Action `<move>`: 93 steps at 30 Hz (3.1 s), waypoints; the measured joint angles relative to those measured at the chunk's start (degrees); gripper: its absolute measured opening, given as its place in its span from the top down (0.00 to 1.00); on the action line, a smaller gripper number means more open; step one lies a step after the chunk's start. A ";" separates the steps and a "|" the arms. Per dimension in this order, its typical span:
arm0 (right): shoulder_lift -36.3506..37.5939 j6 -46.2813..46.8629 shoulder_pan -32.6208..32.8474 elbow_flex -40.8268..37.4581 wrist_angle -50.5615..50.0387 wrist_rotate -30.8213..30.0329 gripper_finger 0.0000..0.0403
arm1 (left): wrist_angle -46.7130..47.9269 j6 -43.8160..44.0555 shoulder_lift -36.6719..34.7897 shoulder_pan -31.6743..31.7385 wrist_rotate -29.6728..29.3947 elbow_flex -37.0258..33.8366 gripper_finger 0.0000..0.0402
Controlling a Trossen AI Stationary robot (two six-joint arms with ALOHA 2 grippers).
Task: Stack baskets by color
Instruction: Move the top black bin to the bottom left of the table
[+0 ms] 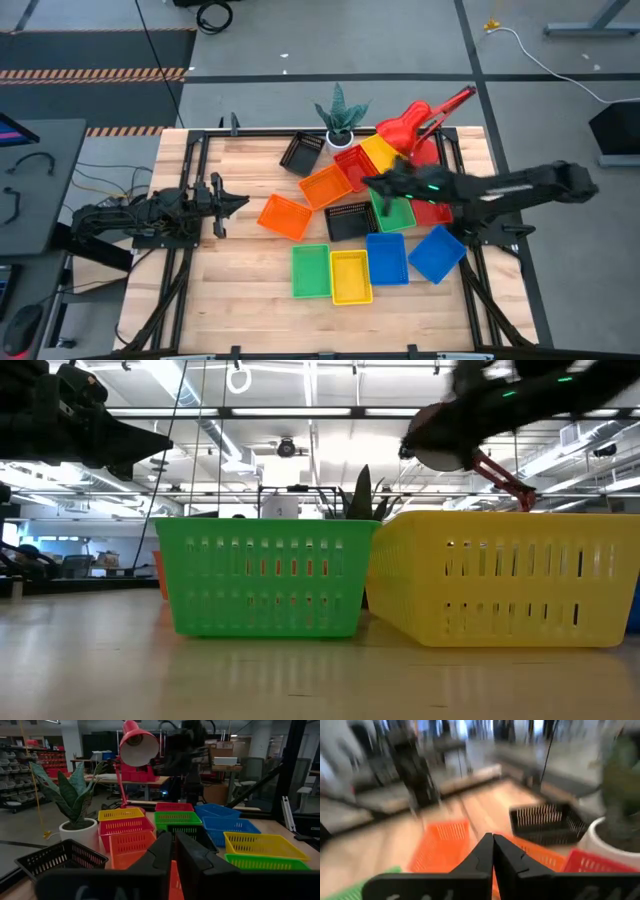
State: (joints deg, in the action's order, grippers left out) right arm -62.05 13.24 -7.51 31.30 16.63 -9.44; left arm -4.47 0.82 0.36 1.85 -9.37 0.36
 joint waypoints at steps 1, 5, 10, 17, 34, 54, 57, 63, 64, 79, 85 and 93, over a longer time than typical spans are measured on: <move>-4.23 -1.17 -1.37 3.68 -1.82 2.40 0.94 | 0.00 0.00 0.02 0.02 0.00 0.02 0.92; -20.05 -8.08 -4.97 19.59 -14.10 7.51 0.87 | -0.05 0.00 0.01 0.01 -0.01 0.01 0.91; -36.16 -15.87 -6.61 40.78 -31.22 7.55 0.77 | -0.02 0.00 0.02 0.02 -0.02 0.02 0.92; -53.69 -20.50 -8.75 65.53 -43.46 5.24 0.63 | -0.02 0.00 0.02 0.01 -0.01 0.02 0.92; -74.96 -21.22 -11.20 87.94 -56.10 3.28 0.60 | -0.02 0.00 0.02 0.00 -0.02 0.02 0.92; -74.87 -34.33 -10.81 87.83 -59.62 8.95 0.97 | 0.00 0.00 0.00 0.01 -0.02 0.01 0.92; -74.78 -36.25 -9.69 87.83 -58.70 7.52 0.97 | 0.00 0.00 0.00 0.00 -0.02 0.01 0.91; -73.11 -38.33 -7.72 87.79 -55.56 4.31 0.97 | 0.00 0.00 0.01 0.01 0.00 0.01 0.92; -72.77 -38.46 -7.41 87.79 -54.24 4.34 0.97 | 0.00 0.00 0.02 0.00 -0.02 0.02 0.93; -74.02 -32.88 -1.37 88.21 -35.78 6.32 0.97 | 0.00 0.00 0.02 0.02 -0.01 0.01 0.91; -73.95 -28.26 -2.93 88.40 -36.31 5.87 0.97 | -0.33 0.00 0.00 0.01 -0.01 0.01 0.93; -72.60 -30.19 -4.27 88.38 -36.81 3.18 0.97 | -0.33 0.00 0.01 0.01 0.00 0.02 0.93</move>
State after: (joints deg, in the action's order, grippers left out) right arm -134.65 -16.95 -11.78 119.68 -20.18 -6.26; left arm -4.80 0.82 0.37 1.86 -9.37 0.38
